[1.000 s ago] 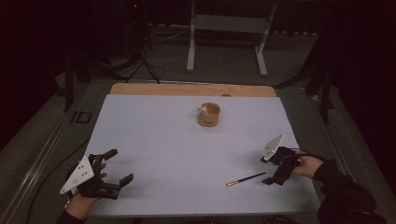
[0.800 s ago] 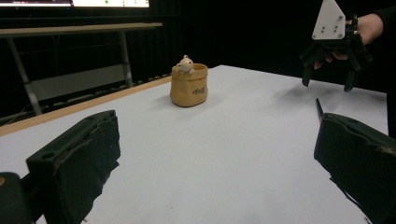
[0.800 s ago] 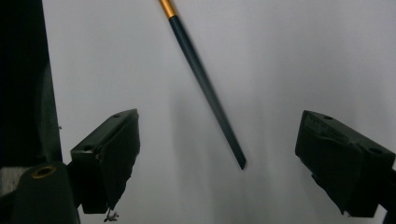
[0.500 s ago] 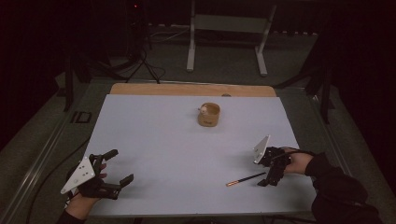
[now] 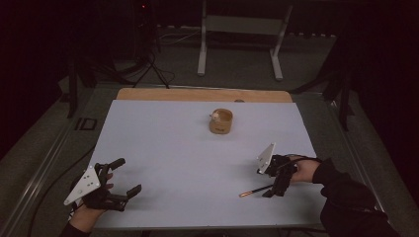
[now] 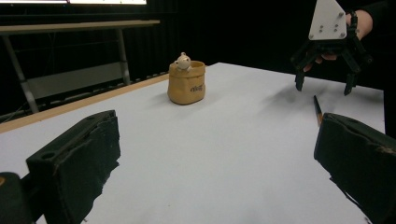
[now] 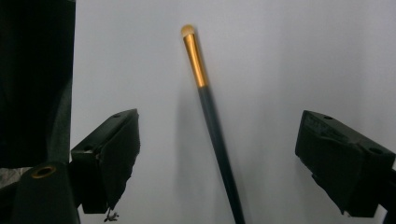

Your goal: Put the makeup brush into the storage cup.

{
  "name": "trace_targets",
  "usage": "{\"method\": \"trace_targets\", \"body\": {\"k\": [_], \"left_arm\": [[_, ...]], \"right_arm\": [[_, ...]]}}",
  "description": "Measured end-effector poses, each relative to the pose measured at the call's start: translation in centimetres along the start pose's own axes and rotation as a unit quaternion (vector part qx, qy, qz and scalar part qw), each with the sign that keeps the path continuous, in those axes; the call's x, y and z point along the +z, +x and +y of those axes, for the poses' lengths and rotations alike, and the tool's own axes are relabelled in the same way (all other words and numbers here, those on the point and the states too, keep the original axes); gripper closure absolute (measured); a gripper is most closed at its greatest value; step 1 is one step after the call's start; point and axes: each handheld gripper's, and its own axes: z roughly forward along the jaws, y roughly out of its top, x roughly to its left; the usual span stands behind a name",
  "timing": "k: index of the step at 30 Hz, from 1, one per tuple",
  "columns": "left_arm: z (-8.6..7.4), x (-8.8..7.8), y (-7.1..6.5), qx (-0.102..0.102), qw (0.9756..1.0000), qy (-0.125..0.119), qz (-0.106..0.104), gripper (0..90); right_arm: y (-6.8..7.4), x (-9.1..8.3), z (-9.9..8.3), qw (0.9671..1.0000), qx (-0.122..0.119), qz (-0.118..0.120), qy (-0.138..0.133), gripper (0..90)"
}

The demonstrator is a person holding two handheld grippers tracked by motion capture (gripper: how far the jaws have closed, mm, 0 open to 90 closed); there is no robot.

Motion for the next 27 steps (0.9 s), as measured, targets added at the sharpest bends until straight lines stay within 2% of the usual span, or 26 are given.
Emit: {"method": "trace_targets", "body": {"k": [4, 6, 9, 12, 13, 22, 27], "left_arm": [[0.0, 0.0, 0.0, -0.002, 1.0, -0.004, -0.004, 1.6], [0.0, 0.0, 0.0, -0.003, 1.0, -0.004, -0.004, 1.6], [0.0, 0.0, 0.0, -0.005, 1.0, -0.006, -0.004, 1.6], [0.0, 0.0, 0.0, -0.004, 1.0, -0.006, -0.003, 1.6], [0.0, 0.0, 0.0, -0.004, 1.0, -0.006, -0.003, 1.6], [0.0, 0.0, 0.0, -0.004, 1.0, -0.004, -0.004, 1.6], [0.0, 0.0, 0.0, -0.004, 1.0, -0.004, -0.005, 1.6]], "right_arm": [[0.2, 0.1, 0.7, 1.0, -0.009, -0.004, 0.002, 13.2], [0.5, 0.3, 1.1, 0.9995, -0.027, -0.014, 0.007, 13.9], [0.9, 0.6, 1.7, 0.9988, -0.047, -0.011, 0.001, 15.4], [1.2, 0.7, 2.2, 0.9973, -0.073, -0.005, -0.002, 23.0], [1.4, 0.7, 2.5, 0.9966, -0.082, -0.002, -0.005, 29.7], [1.4, 0.9, 3.3, 0.9938, -0.111, -0.005, 0.004, 44.1], [1.3, 1.0, 3.8, 0.9943, -0.105, -0.003, 0.018, 53.1]]}}
